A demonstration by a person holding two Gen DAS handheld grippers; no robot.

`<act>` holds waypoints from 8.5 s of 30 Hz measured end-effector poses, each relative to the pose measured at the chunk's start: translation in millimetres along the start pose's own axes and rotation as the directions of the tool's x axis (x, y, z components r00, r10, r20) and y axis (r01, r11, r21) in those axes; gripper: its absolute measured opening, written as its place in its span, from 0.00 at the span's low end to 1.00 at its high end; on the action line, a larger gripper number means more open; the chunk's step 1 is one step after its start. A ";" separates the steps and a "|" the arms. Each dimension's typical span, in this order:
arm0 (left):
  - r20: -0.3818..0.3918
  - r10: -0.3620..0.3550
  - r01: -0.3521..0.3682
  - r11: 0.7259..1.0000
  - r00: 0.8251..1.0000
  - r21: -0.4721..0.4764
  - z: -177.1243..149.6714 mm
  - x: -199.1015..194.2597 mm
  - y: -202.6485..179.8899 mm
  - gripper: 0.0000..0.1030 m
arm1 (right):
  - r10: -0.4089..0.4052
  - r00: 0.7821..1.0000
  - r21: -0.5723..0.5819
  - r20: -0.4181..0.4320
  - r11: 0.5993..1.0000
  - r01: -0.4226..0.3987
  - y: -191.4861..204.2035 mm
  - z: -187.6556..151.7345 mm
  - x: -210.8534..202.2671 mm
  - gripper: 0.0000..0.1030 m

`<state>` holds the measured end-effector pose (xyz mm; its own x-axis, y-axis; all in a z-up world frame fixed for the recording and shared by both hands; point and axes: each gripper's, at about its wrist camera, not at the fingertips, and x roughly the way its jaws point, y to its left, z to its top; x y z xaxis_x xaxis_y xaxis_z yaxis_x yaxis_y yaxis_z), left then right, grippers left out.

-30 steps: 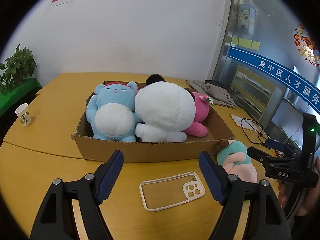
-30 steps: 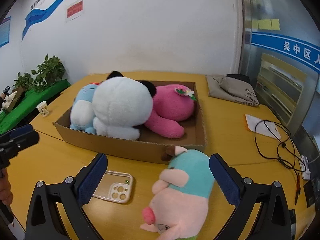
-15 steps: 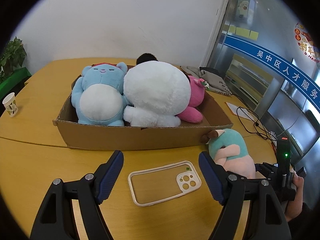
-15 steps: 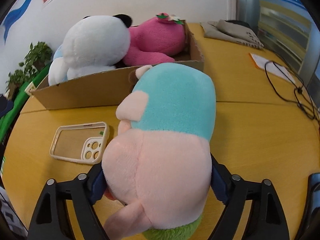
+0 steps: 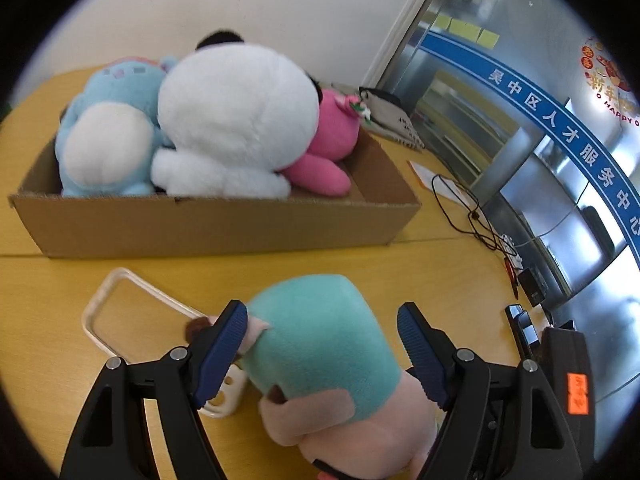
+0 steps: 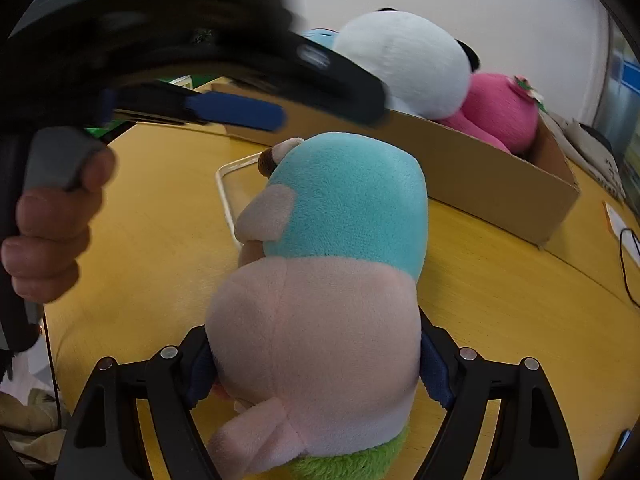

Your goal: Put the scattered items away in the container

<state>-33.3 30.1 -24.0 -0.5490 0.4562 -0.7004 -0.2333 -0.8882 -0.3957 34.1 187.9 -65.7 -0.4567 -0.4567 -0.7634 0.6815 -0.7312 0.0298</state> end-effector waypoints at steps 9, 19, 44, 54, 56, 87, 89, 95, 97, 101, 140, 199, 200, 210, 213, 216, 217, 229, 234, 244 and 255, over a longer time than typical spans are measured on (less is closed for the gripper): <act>-0.007 0.064 -0.064 0.998 0.998 0.023 -2.6 7.8 -2.8 0.56 | -0.018 1.000 -0.051 0.013 0.999 0.019 13.0 -4.9 -2.0 0.83; 0.002 0.023 -0.023 1.000 1.000 -0.012 5.8 -6.9 -2.2 0.38 | 0.017 0.999 -0.018 0.029 1.000 -0.016 11.4 -8.4 -13.7 0.81; 0.265 -0.031 -0.043 0.962 0.964 0.269 154.3 -71.4 -73.1 0.36 | -0.037 0.945 -0.030 0.325 0.998 0.049 -52.0 116.5 -92.3 0.79; 0.242 -0.059 -0.025 0.944 0.968 0.329 239.5 -14.9 -70.3 0.36 | -0.088 0.926 -0.001 0.367 0.995 0.095 -123.9 184.7 -79.5 0.79; 0.222 -0.057 -0.023 0.939 0.973 0.343 245.4 1.6 -68.2 0.36 | -0.095 0.926 0.021 0.365 0.995 0.093 -137.2 185.9 -69.8 0.79; 0.119 0.034 -0.061 0.972 0.992 0.227 219.9 53.0 -16.3 0.63 | -0.121 0.968 0.184 0.221 0.980 0.080 -186.8 102.4 -8.0 0.95; 0.170 0.043 -0.080 0.972 0.984 0.220 212.9 27.9 -11.3 0.70 | -0.133 0.964 0.192 0.232 0.977 0.088 -181.6 98.6 -22.8 0.96; 0.273 0.136 -0.201 0.952 0.953 0.229 164.9 -33.8 4.0 0.73 | -0.147 0.960 0.228 0.238 0.969 0.092 -170.6 87.6 -50.7 0.99; 0.299 0.186 -0.258 0.941 0.936 0.221 141.0 -50.1 4.3 0.75 | -0.147 0.960 0.241 0.237 0.967 0.088 -164.3 85.5 -56.4 1.00; 0.355 0.297 -0.377 0.908 0.887 0.182 95.0 -75.7 -2.1 0.75 | -0.178 0.953 0.262 0.247 0.959 0.111 -142.8 82.7 -71.4 1.00; -0.069 0.329 -0.334 0.941 0.942 -0.060 -12.7 -3.8 152.3 0.20 | -0.185 0.980 0.309 -0.074 0.930 0.199 -7.1 37.0 81.0 0.65; 0.259 0.227 -0.268 0.954 0.939 0.134 253.8 -38.1 51.0 0.05 | -0.257 0.922 0.093 0.291 0.966 0.240 -163.2 295.3 -28.1 0.09; 0.239 0.229 -0.264 0.957 0.944 0.125 258.4 -27.4 57.0 0.05 | -0.253 0.929 0.096 0.270 0.967 0.235 -170.1 298.5 -16.1 0.09; 0.003 0.253 -0.253 0.967 0.967 0.040 260.0 80.6 113.7 0.05 | -0.241 0.969 0.116 0.043 0.965 0.235 -219.6 303.5 95.8 0.09; -0.020 0.252 -0.252 0.967 0.967 0.034 251.4 89.6 119.2 0.05 | -0.224 0.974 0.124 -0.009 0.967 0.224 -226.6 294.9 114.2 0.09; -0.013 0.256 -0.255 0.966 0.967 0.037 248.7 89.6 119.6 0.05 | -0.226 0.974 0.116 -0.014 0.967 0.226 -227.4 294.7 114.8 0.09; -0.008 0.255 -0.255 0.966 0.967 0.035 248.3 88.0 120.9 0.05 | -0.234 0.972 0.107 -0.018 0.966 0.235 -226.1 295.4 114.5 0.09; 0.245 0.317 -0.342 0.937 0.916 0.065 225.7 -16.1 95.0 0.64 | -0.280 0.949 0.191 0.142 0.949 0.251 -209.9 283.4 38.9 0.91; 0.376 0.327 -0.379 0.922 0.867 0.073 172.2 -75.0 67.3 0.77 | -0.252 0.933 0.197 0.256 0.959 0.205 -169.7 254.5 -28.4 1.00; 0.382 0.386 -0.415 0.910 0.840 -0.007 70.5 -120.1 48.6 0.77 | -0.263 0.919 0.249 0.293 0.949 0.192 -85.7 148.3 -77.0 1.00; 0.355 0.361 -0.394 0.919 0.862 0.020 12.2 -130.9 13.6 0.77 | -0.316 0.920 0.288 0.231 0.926 0.246 -58.4 81.9 -106.6 1.00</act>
<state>25.6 -42.4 69.6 -0.8428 0.0532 -0.5356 -0.0147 -0.9970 -0.0759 -3.9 237.8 66.7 -0.7680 -0.3063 -0.5624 0.3541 -0.9349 0.0256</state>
